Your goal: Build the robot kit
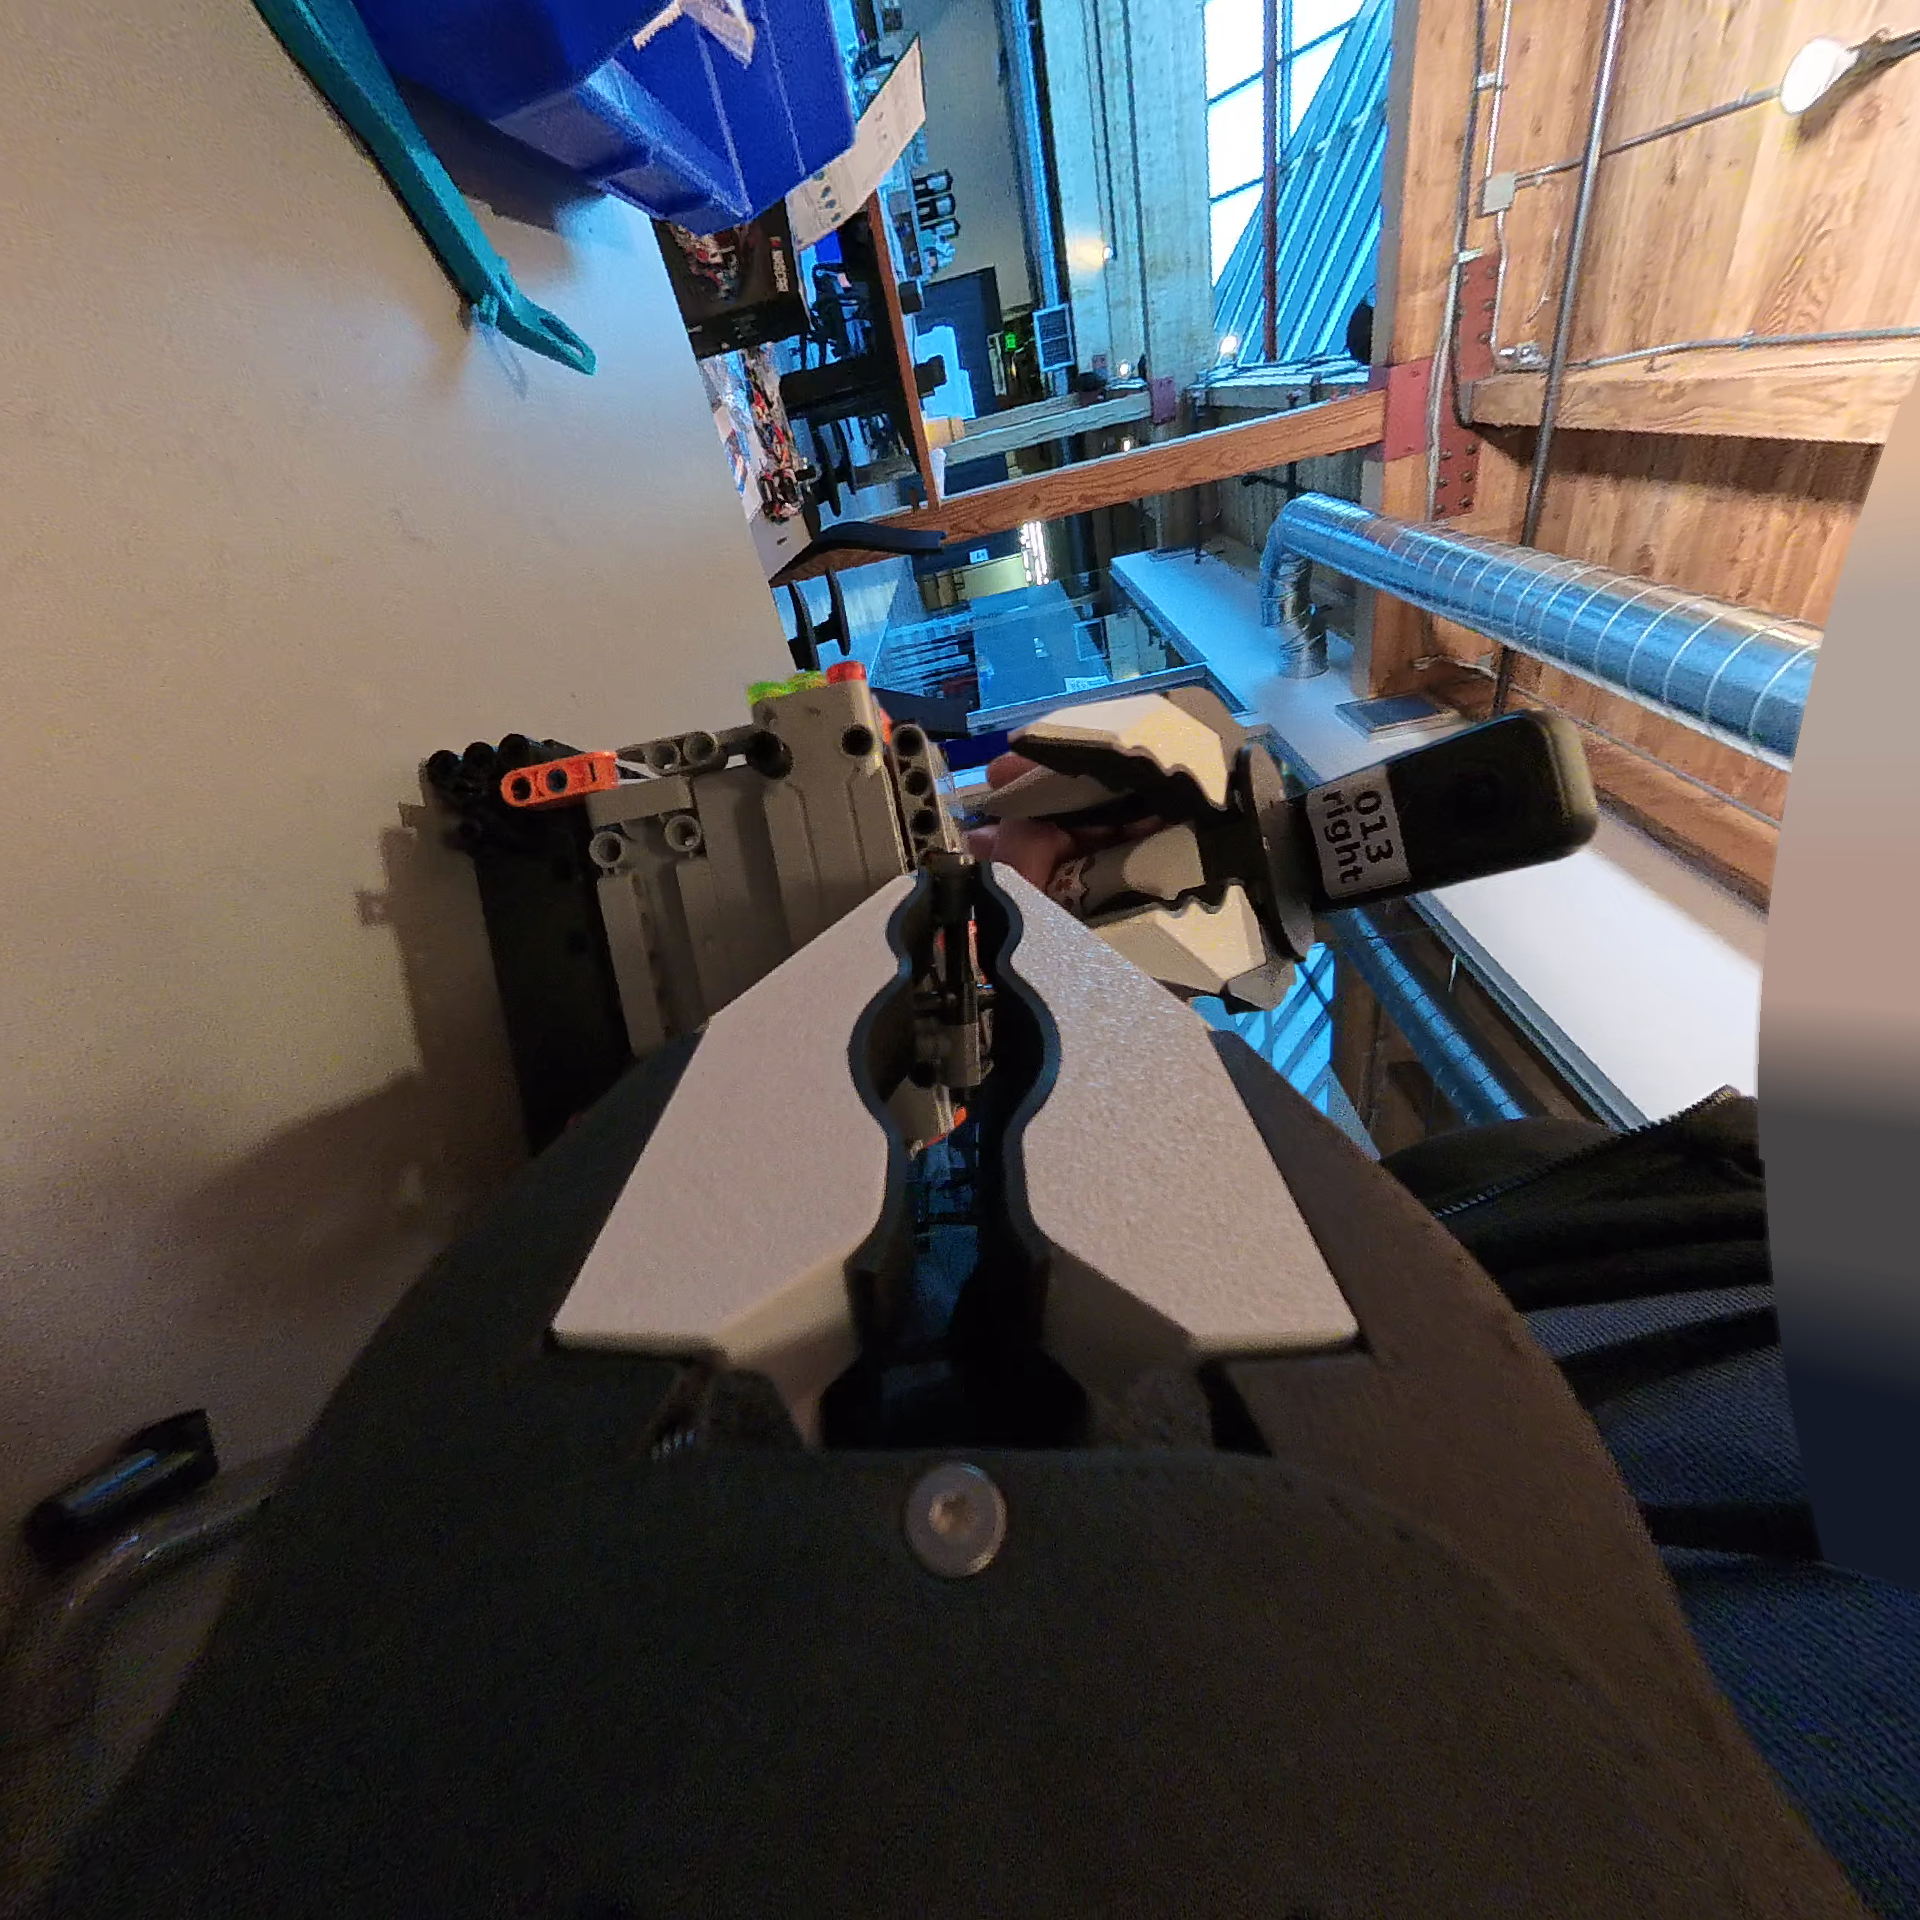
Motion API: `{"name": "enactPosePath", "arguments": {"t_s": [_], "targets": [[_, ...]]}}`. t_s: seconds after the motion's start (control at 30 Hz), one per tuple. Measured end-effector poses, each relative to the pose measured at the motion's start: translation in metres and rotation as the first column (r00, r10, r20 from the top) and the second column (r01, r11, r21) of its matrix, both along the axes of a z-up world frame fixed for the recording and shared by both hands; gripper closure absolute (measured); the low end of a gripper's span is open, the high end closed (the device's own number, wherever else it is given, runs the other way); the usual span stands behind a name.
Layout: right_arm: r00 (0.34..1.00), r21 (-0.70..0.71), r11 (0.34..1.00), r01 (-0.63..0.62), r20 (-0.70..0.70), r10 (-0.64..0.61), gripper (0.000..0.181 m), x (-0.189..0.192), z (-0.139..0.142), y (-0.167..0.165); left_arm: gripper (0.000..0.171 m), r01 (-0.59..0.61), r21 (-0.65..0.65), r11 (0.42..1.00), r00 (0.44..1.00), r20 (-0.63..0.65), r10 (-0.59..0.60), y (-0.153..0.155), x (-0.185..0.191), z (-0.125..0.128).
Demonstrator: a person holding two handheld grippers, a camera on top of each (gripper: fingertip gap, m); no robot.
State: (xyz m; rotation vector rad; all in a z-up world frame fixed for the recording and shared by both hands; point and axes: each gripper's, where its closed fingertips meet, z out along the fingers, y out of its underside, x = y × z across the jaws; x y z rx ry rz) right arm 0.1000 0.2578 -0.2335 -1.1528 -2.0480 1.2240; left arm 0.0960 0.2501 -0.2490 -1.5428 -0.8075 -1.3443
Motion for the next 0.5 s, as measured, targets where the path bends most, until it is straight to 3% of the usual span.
{"name": "enactPosePath", "arguments": {"t_s": [0.33, 0.5], "targets": [[0.992, 0.106, 0.987, -0.123, 0.022, 0.121, 0.178, -0.007, -0.004, -0.017, 0.167, -0.011, 0.078, 0.997, 1.0, 0.025, 0.009, -0.001, -0.005, 0.021], [0.991, 0.104, 0.985, -0.135, 0.012, 0.135, 0.18, -0.007, -0.002, -0.019, 0.167, -0.009, 0.094, 0.996, 0.998, 0.064, 0.003, -0.001, -0.002, 0.023]]}}
